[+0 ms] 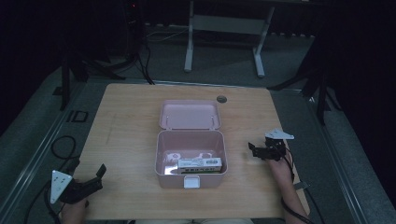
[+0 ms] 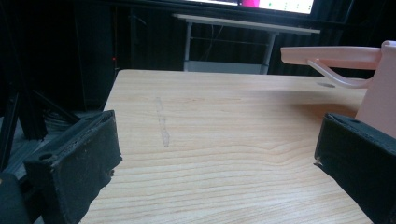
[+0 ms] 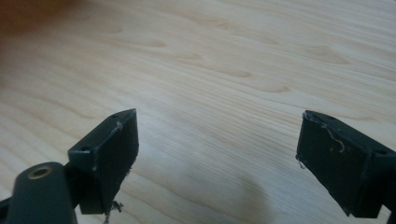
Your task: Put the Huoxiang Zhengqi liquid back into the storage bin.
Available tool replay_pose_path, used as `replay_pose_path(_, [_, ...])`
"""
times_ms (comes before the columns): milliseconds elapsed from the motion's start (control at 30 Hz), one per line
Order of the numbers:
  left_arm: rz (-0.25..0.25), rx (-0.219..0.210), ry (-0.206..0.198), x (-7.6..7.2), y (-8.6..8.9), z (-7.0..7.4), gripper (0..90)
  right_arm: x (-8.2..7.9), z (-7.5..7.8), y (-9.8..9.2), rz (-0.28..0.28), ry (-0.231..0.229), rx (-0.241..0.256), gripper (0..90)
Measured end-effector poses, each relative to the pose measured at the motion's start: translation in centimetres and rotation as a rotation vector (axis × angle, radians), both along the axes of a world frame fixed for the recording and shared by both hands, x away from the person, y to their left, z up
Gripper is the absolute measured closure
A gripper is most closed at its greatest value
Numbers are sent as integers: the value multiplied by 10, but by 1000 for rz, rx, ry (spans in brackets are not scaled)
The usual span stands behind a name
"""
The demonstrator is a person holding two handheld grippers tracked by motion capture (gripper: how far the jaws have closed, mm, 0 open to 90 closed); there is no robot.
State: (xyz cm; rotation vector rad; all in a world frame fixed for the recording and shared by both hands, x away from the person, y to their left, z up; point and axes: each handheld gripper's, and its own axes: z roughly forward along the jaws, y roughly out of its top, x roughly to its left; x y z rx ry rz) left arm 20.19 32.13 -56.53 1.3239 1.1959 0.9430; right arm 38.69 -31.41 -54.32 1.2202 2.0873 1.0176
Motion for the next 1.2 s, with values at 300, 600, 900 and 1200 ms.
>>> replay_pose_path(300, [1, 0, -1, 0, 0, 0, 2, -5, -4, -16, -139, 2, 53, 127])
replay_pose_path(600, [1, -4, -2, 0, 0, 0, 2, -7, -6, -29, -211, 13, 179, 131])
replay_pose_path(900, [-1, -7, -4, 0, 1, 0, 2, -6, -11, -35, -246, 49, 176, 129])
replay_pose_path(1200, [0, -8, -2, 0, 1, 0, 2, -6, -11, -35, -240, 54, 177, 129])
